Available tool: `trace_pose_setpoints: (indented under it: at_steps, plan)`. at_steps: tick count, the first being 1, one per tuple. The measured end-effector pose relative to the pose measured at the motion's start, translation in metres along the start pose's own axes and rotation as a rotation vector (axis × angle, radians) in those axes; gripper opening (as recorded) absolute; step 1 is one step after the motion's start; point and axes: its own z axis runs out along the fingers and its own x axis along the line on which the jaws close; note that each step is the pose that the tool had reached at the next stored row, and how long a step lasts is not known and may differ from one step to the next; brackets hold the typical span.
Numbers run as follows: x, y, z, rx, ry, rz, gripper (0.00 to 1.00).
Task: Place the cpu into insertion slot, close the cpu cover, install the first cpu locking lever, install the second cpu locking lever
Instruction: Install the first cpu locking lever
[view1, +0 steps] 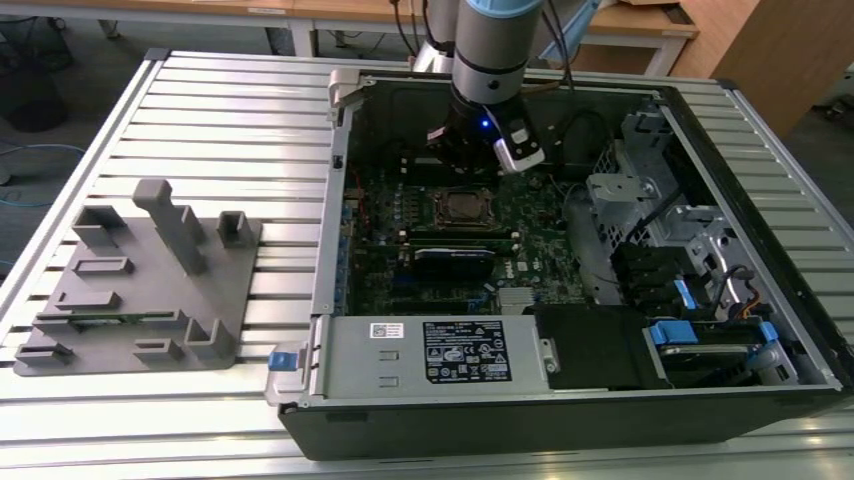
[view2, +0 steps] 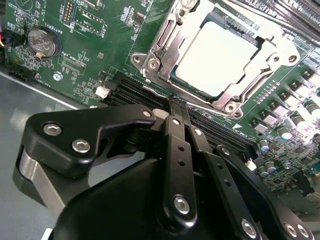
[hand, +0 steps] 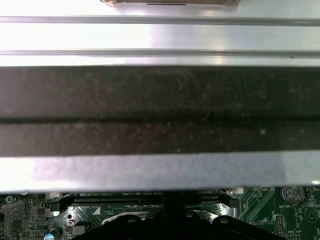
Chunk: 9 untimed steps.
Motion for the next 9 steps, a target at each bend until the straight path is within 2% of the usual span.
trace_pose_setpoints:
  at_steps: [5, 8, 9]
  plan:
    - [0.0, 0.0005, 0.0009, 0.0053, -0.0018, 0.009, 0.11]
    - [0.0001, 0.0005, 0.0017, 0.0117, -0.0032, 0.017, 0.11]
    - [0.0002, 0.0008, 0.0022, 0.0162, -0.0042, 0.021, 0.11]
